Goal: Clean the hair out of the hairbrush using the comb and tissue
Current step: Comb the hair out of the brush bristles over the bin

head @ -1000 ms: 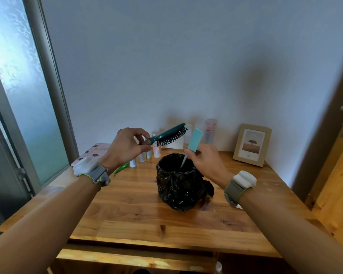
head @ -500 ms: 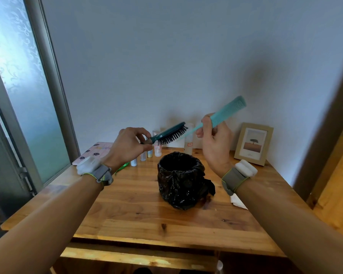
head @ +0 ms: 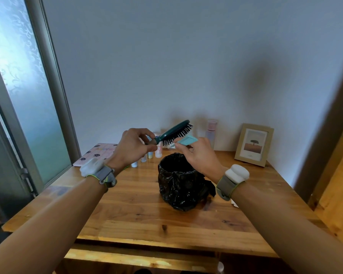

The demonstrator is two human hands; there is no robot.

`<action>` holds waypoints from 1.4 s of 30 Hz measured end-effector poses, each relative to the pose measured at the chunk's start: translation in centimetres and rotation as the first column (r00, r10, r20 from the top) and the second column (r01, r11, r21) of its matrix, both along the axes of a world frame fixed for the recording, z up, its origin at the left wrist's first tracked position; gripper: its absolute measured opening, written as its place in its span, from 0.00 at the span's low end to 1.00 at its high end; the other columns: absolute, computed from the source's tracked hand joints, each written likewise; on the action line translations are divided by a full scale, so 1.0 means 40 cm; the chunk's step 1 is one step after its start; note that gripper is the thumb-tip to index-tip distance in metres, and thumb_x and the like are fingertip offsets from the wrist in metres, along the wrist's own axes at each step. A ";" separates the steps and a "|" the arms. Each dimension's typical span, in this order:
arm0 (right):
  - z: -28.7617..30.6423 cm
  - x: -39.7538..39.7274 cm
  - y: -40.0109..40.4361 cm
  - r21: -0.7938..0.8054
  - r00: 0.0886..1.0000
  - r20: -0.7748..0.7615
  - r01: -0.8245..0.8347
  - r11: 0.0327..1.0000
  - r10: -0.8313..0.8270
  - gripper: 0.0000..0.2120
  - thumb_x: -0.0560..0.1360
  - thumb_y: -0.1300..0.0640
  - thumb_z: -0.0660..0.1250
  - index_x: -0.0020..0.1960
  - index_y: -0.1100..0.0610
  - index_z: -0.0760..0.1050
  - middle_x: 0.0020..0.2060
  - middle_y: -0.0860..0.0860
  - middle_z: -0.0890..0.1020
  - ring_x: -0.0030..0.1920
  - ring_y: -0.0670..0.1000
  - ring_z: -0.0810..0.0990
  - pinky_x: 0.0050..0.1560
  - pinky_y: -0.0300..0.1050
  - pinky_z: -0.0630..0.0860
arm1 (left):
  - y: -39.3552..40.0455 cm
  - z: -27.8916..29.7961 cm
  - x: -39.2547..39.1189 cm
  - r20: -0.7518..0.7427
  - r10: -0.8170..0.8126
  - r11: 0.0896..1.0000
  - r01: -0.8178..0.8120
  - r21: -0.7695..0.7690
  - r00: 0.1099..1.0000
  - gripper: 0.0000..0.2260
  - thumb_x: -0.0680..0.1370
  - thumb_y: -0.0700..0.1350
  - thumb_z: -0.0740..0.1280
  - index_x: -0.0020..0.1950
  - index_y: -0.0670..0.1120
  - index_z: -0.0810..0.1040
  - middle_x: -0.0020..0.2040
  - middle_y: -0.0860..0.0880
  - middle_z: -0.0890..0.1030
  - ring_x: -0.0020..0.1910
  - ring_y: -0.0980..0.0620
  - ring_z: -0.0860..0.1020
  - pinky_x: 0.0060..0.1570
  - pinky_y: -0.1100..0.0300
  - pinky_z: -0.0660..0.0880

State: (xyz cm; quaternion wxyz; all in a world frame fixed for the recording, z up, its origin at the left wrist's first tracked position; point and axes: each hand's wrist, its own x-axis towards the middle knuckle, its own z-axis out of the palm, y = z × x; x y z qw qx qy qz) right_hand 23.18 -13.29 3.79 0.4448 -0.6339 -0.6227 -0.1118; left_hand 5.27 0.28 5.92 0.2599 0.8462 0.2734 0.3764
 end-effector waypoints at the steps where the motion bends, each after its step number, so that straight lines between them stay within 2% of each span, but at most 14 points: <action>1: -0.001 0.005 -0.001 -0.075 1.000 -0.003 0.025 0.997 -0.025 0.15 0.79 0.50 0.66 0.54 0.60 0.84 0.45 0.57 0.86 0.43 0.53 0.84 0.47 0.54 0.79 | 0.000 0.000 0.000 0.002 0.000 1.000 0.000 -0.002 1.000 0.10 0.66 0.42 0.79 0.42 0.54 0.83 0.37 0.51 0.84 0.23 0.59 0.76 0.34 0.60 0.77; 3: -0.004 0.024 -0.004 -0.114 0.992 -0.089 0.078 0.990 -0.088 0.17 0.80 0.49 0.64 0.51 0.63 0.82 0.42 0.59 0.85 0.42 0.58 0.83 0.47 0.59 0.78 | 0.000 -0.001 -0.002 0.005 -0.005 1.000 0.005 -0.007 1.000 0.10 0.67 0.42 0.78 0.42 0.54 0.82 0.36 0.51 0.84 0.22 0.58 0.76 0.32 0.62 0.75; 5: 0.000 0.047 -0.010 -0.021 0.927 -0.356 0.115 0.993 -0.115 0.13 0.81 0.51 0.63 0.48 0.60 0.80 0.39 0.58 0.84 0.39 0.56 0.83 0.45 0.57 0.81 | 0.002 -0.003 -0.004 0.006 -0.012 1.000 0.012 -0.006 1.000 0.10 0.67 0.42 0.78 0.41 0.54 0.82 0.36 0.51 0.84 0.22 0.57 0.77 0.30 0.64 0.74; 7: 0.014 0.080 -0.010 0.109 0.747 -0.664 0.138 0.984 -0.031 0.11 0.82 0.53 0.60 0.47 0.58 0.77 0.37 0.59 0.81 0.31 0.51 0.82 0.35 0.48 0.82 | 0.005 -0.007 -0.007 0.000 -0.011 1.000 0.011 -0.004 1.000 0.10 0.67 0.42 0.78 0.41 0.55 0.82 0.36 0.51 0.84 0.22 0.55 0.77 0.29 0.64 0.73; 9: 0.035 0.121 -0.007 0.192 0.549 -0.833 0.162 0.968 0.074 0.12 0.83 0.54 0.58 0.48 0.59 0.75 0.34 0.57 0.80 0.27 0.49 0.81 0.28 0.44 0.80 | 0.009 -0.012 -0.009 -0.003 -0.008 1.000 0.008 -0.013 1.000 0.09 0.67 0.42 0.78 0.42 0.54 0.82 0.37 0.51 0.84 0.23 0.54 0.78 0.27 0.65 0.72; 13: 0.071 0.169 0.001 0.291 0.298 -0.926 0.181 0.939 0.230 0.15 0.84 0.54 0.56 0.43 0.60 0.74 0.35 0.59 0.81 0.28 0.54 0.84 0.30 0.46 0.82 | 0.009 -0.017 -0.006 0.019 -0.030 0.998 0.031 -0.046 0.999 0.10 0.67 0.41 0.78 0.42 0.53 0.82 0.36 0.51 0.84 0.21 0.52 0.78 0.24 0.68 0.70; 16: 0.089 0.176 0.019 0.324 0.242 -0.929 0.165 0.931 0.280 0.15 0.84 0.54 0.56 0.45 0.63 0.72 0.35 0.60 0.81 0.28 0.54 0.84 0.31 0.45 0.82 | 0.006 -0.018 -0.003 0.029 -0.055 0.997 0.056 -0.052 0.998 0.10 0.67 0.40 0.79 0.43 0.51 0.83 0.36 0.51 0.84 0.22 0.52 0.78 0.24 0.67 0.71; 21: 0.085 0.131 0.047 0.281 0.307 -0.913 -0.006 0.960 0.269 0.14 0.84 0.54 0.57 0.46 0.63 0.73 0.31 0.59 0.80 0.28 0.54 0.84 0.31 0.45 0.82 | -0.002 -0.009 0.005 0.064 -0.086 0.993 0.091 -0.079 0.994 0.09 0.67 0.39 0.79 0.42 0.51 0.84 0.37 0.48 0.84 0.22 0.50 0.76 0.26 0.63 0.73; 25: 0.071 0.103 0.055 0.279 0.337 -0.902 -0.024 0.960 0.271 0.11 0.83 0.57 0.58 0.48 0.64 0.71 0.33 0.59 0.79 0.29 0.55 0.83 0.33 0.47 0.83 | -0.003 -0.004 0.004 0.074 -0.079 0.993 0.084 -0.080 0.994 0.09 0.67 0.38 0.79 0.40 0.51 0.83 0.36 0.50 0.84 0.22 0.50 0.76 0.26 0.62 0.73; 29: 0.048 0.083 0.048 0.217 0.468 -0.858 -0.045 0.975 0.213 0.08 0.83 0.58 0.59 0.48 0.62 0.71 0.37 0.62 0.80 0.29 0.53 0.84 0.34 0.45 0.84 | -0.008 -0.012 0.010 0.078 -0.056 0.990 0.066 -0.126 0.995 0.09 0.67 0.38 0.79 0.41 0.49 0.83 0.39 0.46 0.83 0.22 0.48 0.76 0.27 0.60 0.74; 32: 0.030 0.063 0.040 0.184 0.565 -0.802 -0.079 0.980 0.196 0.07 0.83 0.59 0.59 0.47 0.54 0.69 0.40 0.63 0.80 0.29 0.51 0.84 0.34 0.43 0.84 | -0.012 -0.013 0.018 0.091 -0.054 0.984 0.069 -0.163 0.994 0.09 0.67 0.37 0.79 0.42 0.48 0.83 0.39 0.45 0.83 0.23 0.48 0.76 0.25 0.60 0.73; 36: 0.009 0.062 0.029 0.132 0.711 -0.693 -0.035 0.991 0.118 0.07 0.83 0.56 0.59 0.52 0.59 0.73 0.43 0.60 0.82 0.30 0.49 0.84 0.34 0.41 0.83 | -0.010 -0.009 0.018 0.073 -0.049 0.985 0.060 -0.160 0.996 0.09 0.67 0.37 0.79 0.43 0.45 0.82 0.40 0.44 0.84 0.22 0.49 0.75 0.25 0.61 0.73; 38: 0.010 0.059 0.019 0.141 0.774 -0.628 0.012 0.990 0.080 0.07 0.84 0.54 0.58 0.51 0.54 0.74 0.41 0.56 0.84 0.31 0.50 0.84 0.35 0.43 0.83 | -0.008 -0.009 0.017 0.056 -0.034 0.989 0.042 -0.143 0.998 0.09 0.67 0.37 0.79 0.42 0.46 0.82 0.40 0.43 0.83 0.21 0.49 0.74 0.25 0.62 0.72; 42: 0.051 0.045 -0.002 0.289 0.783 -0.608 0.062 0.955 0.133 0.08 0.84 0.55 0.57 0.47 0.49 0.71 0.39 0.57 0.84 0.33 0.60 0.82 0.38 0.53 0.83 | -0.001 -0.008 0.014 0.034 -0.012 0.992 0.016 -0.123 0.999 0.10 0.67 0.38 0.79 0.41 0.48 0.81 0.41 0.43 0.84 0.20 0.52 0.74 0.24 0.65 0.72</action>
